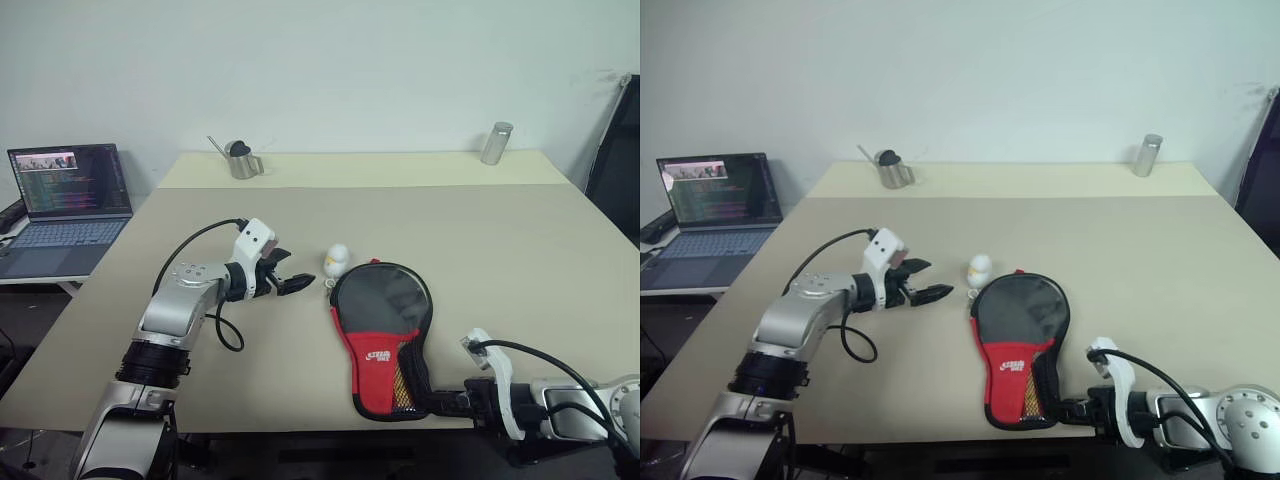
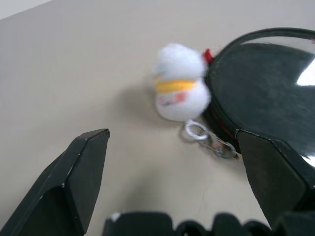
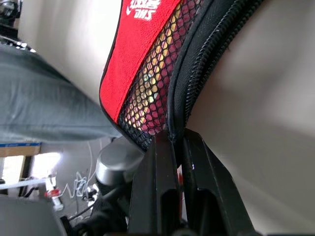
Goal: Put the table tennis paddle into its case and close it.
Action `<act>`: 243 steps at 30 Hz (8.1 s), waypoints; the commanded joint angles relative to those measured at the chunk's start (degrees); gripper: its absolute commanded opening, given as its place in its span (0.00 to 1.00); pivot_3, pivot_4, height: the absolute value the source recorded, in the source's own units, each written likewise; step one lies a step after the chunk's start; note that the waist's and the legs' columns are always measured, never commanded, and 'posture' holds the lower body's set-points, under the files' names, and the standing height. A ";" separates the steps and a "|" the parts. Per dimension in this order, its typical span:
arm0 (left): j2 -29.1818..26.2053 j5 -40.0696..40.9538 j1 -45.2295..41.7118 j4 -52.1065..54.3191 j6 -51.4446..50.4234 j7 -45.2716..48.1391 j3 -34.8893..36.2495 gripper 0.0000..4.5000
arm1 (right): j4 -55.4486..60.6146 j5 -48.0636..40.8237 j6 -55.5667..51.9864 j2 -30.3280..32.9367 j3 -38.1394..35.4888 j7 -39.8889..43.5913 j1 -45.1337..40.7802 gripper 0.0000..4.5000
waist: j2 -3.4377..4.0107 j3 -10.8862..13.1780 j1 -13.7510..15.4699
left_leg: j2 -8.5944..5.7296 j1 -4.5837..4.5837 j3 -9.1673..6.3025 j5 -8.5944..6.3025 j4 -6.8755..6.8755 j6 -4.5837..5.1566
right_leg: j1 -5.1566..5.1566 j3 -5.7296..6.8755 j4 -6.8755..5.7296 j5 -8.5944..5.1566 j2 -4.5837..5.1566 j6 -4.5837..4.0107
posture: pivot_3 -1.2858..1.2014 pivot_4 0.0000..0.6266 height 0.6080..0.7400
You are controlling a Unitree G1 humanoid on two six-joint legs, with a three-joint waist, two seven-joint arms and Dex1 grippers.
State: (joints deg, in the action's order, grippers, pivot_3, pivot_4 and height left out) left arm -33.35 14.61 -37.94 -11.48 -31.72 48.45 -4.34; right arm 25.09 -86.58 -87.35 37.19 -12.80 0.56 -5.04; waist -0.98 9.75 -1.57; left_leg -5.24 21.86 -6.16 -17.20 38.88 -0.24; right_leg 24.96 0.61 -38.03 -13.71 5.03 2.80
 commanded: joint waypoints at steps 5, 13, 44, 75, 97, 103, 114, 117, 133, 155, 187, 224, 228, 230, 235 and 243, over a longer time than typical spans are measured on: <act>0.30 -0.71 -1.91 -0.29 1.76 0.39 0.79 1.00 | 1.31 -5.34 6.47 5.10 3.59 -2.27 -0.67 0.01 | -0.02 0.01 0.03 | 0.00 0.00 -0.01 0.00 0.02 0.00 | -0.02 0.01 0.00 0.00 0.00 0.00 | 0.52 0.24 1.00; 0.46 -1.27 -3.31 -2.54 3.06 -0.04 1.20 1.00 | 1.88 -2.80 8.61 13.34 3.16 5.06 -2.91 0.54 | -0.05 0.01 0.08 | -0.01 -0.02 0.00 0.01 0.06 0.02 | -0.07 0.03 0.01 0.02 0.00 0.03 | 0.52 0.24 1.00; 18.26 -11.03 -21.79 -30.24 5.96 -10.22 -4.42 1.00 | -20.94 73.00 52.31 -14.87 34.60 21.24 -20.96 0.99 | -0.86 0.10 0.30 | -0.16 0.16 0.06 0.01 0.15 0.00 | 0.23 0.07 0.00 0.07 0.03 0.16 | 0.52 0.24 1.00; 22.52 -11.30 -21.38 -38.78 6.34 -22.26 3.57 1.00 | -18.88 79.49 49.20 -18.28 33.69 25.28 -17.89 0.99 | -0.81 -0.47 -0.13 | -0.10 -0.99 0.04 0.02 0.05 -0.03 | -0.87 0.02 0.02 0.18 -0.06 0.19 | 0.52 0.24 1.00; 24.32 -14.68 -21.95 -46.17 9.22 -27.46 1.28 0.70 | -17.26 80.20 46.97 -18.85 33.19 25.64 -16.89 1.00 | -0.78 -0.69 -0.26 | -0.08 -1.05 0.06 0.02 0.04 -0.02 | -0.90 0.02 0.00 0.18 -0.07 0.20 | 0.52 0.24 1.00; 24.11 -15.26 -21.73 -46.01 9.03 -27.90 0.96 0.26 | -17.56 80.48 46.96 -19.03 33.11 25.88 -17.02 1.00 | -0.76 -0.75 -0.33 | -0.05 -1.07 0.07 0.02 0.04 -0.02 | -0.90 0.01 -0.02 0.18 -0.08 0.20 | 0.52 0.24 1.00; 23.31 -21.73 -29.20 -56.13 23.26 -36.74 -3.05 0.06 | -18.01 80.54 45.91 -18.93 34.71 29.00 -17.74 1.00 | -0.76 -0.75 -0.36 | -0.03 -1.08 0.07 0.02 0.03 -0.04 | -0.90 0.03 -0.02 0.19 -0.10 0.22 | 0.52 0.24 1.00; 23.82 -25.75 -32.74 -60.92 27.63 -39.40 -5.58 0.06 | -17.43 80.28 44.98 -18.77 35.39 30.56 -17.54 1.00 | -0.77 -0.75 -0.16 | -0.04 -1.05 0.03 0.03 0.00 -0.05 | -0.89 0.06 0.01 0.19 -0.10 0.22 | 0.52 0.24 1.00; 29.91 -46.46 -39.87 -67.76 35.24 -49.54 -20.15 0.06 | -13.57 79.12 39.05 -19.95 37.34 33.49 -16.10 1.00 | -0.78 -0.73 -0.17 | -0.07 -0.95 0.06 0.01 -0.09 -0.04 | -0.84 0.07 0.14 0.15 -0.10 0.29 | 0.52 0.24 1.00; 41.65 -59.99 -37.02 -68.60 43.27 -52.82 -32.15 0.06 | -6.72 77.29 30.79 -23.27 37.25 29.90 -13.81 1.00 | -0.77 -0.73 0.88 | -0.14 -0.91 0.00 0.00 -0.09 -0.03 | -0.89 0.12 0.18 0.01 -0.07 0.53 | 0.52 0.24 1.00; 30.57 -40.77 -35.40 -64.81 48.34 -15.81 -14.37 1.00 | -16.01 76.50 37.70 -22.49 36.90 32.88 -16.99 1.00 | -0.69 -1.28 -0.02 | -0.10 -1.15 -0.07 -0.02 -0.08 0.02 | -1.11 0.18 0.15 0.01 -0.09 0.52 | 0.52 0.24 1.00; 13.43 -5.65 -12.33 -21.32 26.55 23.69 1.79 1.00 | -14.92 70.48 46.22 2.87 20.57 48.19 -39.71 1.00 | -0.35 -0.60 0.24 | -0.17 -0.50 -0.20 -0.10 0.04 0.18 | -0.73 0.14 0.40 0.05 -0.08 0.42 | 0.52 0.24 1.00; 17.54 -7.04 -9.40 -19.11 23.10 19.00 -0.72 1.00 | -34.39 79.86 59.15 1.79 26.67 48.67 -47.46 1.00 | -0.38 -0.58 -0.11 | -0.12 -0.53 -0.08 -0.10 0.00 0.17 | -0.70 0.05 0.38 0.05 -0.03 0.42 | 0.52 0.24 1.00; 18.92 -8.52 -8.03 -20.43 22.87 16.03 -2.20 1.00 | -43.57 82.63 64.73 -0.57 28.17 48.52 -50.50 1.00 | -0.36 -0.57 -0.42 | -0.10 -0.57 0.04 -0.10 -0.03 0.17 | -0.65 0.00 0.35 0.06 -0.03 0.40 | 0.52 0.24 1.00; 22.19 -12.95 -4.92 -25.45 23.66 7.60 -5.71 1.00 | -64.13 92.85 81.14 -4.53 34.05 47.72 -57.75 1.00 | -0.31 -0.54 -0.43 | -0.10 -0.60 0.17 -0.08 -0.06 0.15 | -0.56 -0.04 0.30 0.07 -0.01 0.38 | 0.52 0.24 1.00; 24.50 -15.73 -1.54 -24.56 21.28 -1.71 -7.25 1.00 | -84.68 109.89 100.39 -8.75 43.64 37.34 -64.15 1.00 | -0.21 -0.61 0.16 | -0.17 -0.88 0.06 -0.08 -0.04 0.13 | -0.89 -0.05 0.34 0.07 0.02 0.38 | 0.52 0.24 1.00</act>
State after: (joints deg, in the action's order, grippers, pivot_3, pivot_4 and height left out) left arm -9.04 0.64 -41.21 -34.85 -8.62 49.06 -10.48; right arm -57.90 20.47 9.55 28.86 29.74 40.22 -67.84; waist -1.19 9.15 -1.41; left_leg -5.41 20.95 -6.09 -17.28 38.83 -0.11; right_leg 24.04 0.55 -37.71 -13.64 5.04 3.18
